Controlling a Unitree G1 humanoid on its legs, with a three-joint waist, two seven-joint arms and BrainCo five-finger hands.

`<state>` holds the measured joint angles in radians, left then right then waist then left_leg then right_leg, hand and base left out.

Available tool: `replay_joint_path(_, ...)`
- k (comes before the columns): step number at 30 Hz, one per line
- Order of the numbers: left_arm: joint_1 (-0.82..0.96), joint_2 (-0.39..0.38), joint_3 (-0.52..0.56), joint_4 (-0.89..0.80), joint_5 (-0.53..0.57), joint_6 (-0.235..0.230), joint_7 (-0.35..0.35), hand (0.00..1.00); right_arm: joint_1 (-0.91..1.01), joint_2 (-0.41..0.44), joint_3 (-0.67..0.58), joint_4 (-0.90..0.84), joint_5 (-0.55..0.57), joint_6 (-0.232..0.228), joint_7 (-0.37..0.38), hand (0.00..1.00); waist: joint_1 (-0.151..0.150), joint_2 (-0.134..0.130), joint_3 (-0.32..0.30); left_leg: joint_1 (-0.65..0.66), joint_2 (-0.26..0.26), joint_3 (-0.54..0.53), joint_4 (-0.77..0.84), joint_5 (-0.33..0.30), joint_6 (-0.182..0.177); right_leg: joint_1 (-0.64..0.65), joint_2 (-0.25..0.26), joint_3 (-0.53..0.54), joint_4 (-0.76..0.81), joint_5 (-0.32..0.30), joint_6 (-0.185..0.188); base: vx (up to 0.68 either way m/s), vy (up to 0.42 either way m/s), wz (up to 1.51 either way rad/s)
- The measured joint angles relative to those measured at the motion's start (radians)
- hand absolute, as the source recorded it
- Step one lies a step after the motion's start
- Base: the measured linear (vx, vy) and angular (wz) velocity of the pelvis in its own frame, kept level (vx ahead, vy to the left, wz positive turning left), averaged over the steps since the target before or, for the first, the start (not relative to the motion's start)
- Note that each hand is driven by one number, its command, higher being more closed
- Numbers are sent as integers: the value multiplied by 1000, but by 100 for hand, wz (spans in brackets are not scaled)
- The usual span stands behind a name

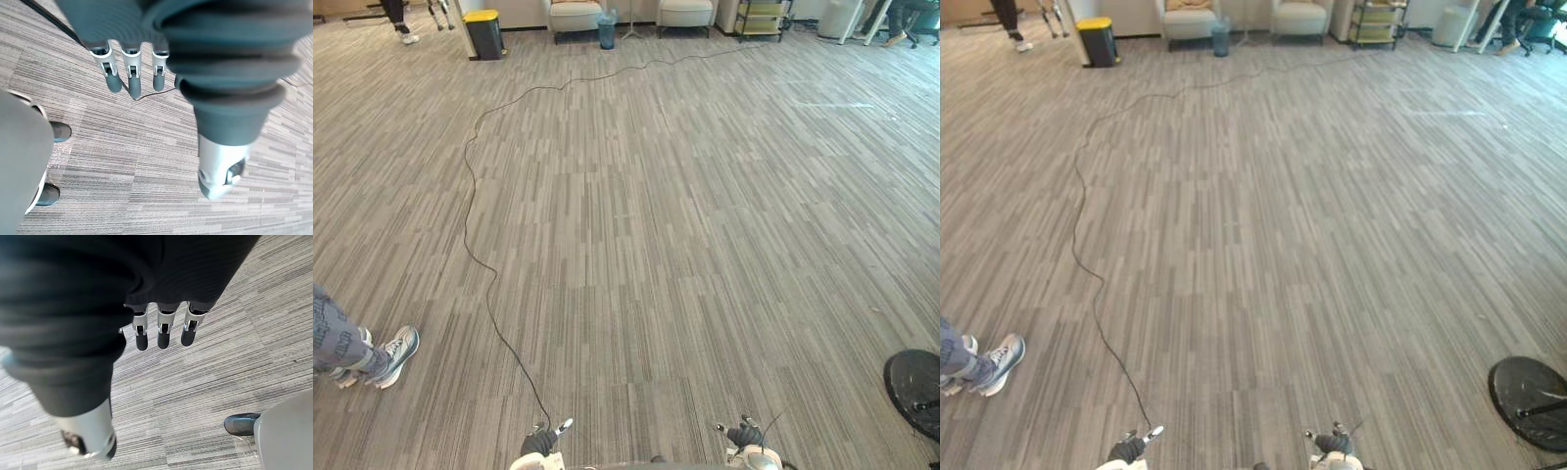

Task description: Pick up cushions and gather them together orderly.

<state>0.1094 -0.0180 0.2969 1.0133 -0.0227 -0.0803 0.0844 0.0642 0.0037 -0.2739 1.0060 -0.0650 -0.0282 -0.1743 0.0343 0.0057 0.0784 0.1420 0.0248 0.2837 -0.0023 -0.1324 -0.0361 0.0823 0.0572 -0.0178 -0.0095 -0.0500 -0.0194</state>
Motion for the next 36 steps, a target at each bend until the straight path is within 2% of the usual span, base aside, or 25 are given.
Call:
replay_joint_path(14,-13,21,-44,37,-13,-1,-5,0,20,-1,-55,37,109,-1,19,0,1,-8,-4,18,-51,-79,-88,55,42,14,-39,-63,-17,-10,16,-20,17,15)
replay_joint_path(21,-14,27,-51,40,-18,-1,-6,0,23,-1,-68,41,152,-2,19,0,2,-13,-4,33,-55,-79,-98,55,44,23,-41,-64,-24,-10,16,0,1,2)
replay_joint_path(36,-16,34,-80,40,-18,0,-7,0,24,-2,-69,41,153,-3,19,0,2,-12,0,30,-54,-85,-96,55,43,22,-41,-69,-25,-12,18,-14,-17,1)
